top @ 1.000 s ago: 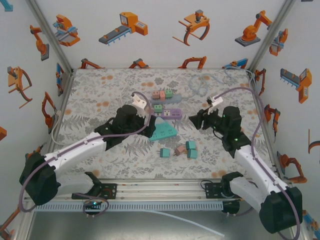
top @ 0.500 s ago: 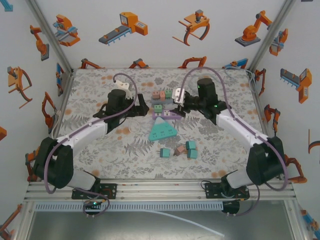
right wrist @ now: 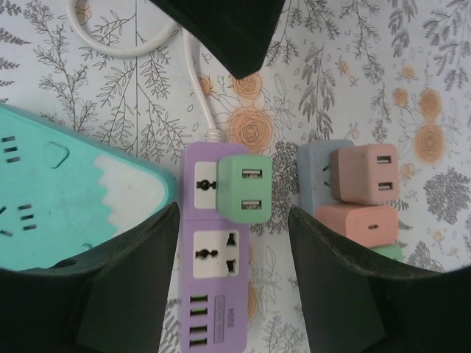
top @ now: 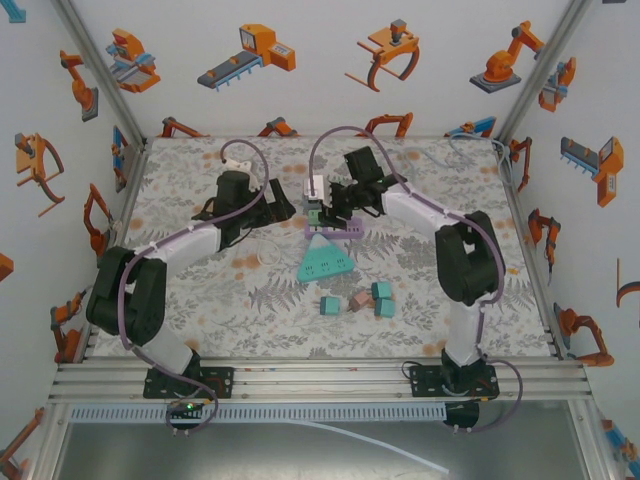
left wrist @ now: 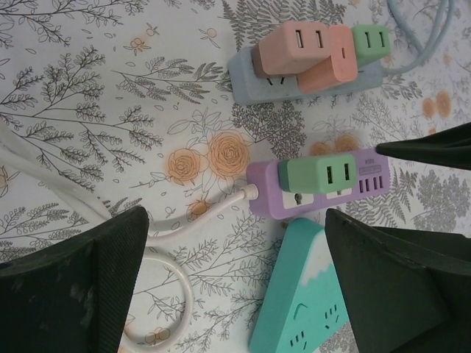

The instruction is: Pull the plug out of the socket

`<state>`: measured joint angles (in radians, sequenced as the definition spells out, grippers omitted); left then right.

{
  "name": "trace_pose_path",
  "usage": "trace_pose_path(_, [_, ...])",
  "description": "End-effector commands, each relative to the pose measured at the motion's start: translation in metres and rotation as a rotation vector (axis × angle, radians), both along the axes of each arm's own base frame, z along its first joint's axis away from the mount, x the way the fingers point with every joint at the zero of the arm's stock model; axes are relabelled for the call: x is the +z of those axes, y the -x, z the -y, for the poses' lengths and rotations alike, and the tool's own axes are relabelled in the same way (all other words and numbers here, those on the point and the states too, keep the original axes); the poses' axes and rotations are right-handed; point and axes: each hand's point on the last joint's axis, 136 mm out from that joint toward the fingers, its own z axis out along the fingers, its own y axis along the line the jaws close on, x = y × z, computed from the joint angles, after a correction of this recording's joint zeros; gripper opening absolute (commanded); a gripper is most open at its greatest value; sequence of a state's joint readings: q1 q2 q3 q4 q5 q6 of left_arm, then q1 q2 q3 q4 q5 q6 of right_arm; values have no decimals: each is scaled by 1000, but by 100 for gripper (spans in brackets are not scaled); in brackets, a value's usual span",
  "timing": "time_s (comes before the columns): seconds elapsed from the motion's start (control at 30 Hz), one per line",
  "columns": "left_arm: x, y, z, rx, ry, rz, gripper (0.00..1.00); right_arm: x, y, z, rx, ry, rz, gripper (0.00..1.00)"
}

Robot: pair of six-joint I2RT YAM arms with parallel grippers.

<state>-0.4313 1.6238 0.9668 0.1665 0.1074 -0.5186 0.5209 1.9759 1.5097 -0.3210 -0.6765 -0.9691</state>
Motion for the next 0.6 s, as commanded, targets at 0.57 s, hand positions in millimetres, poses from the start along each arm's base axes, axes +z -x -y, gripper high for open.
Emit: trace_pose_path(0.57, [-48,-8,29,-126,-30,-104,94,-21,-15,-22,-11,5,-105,27])
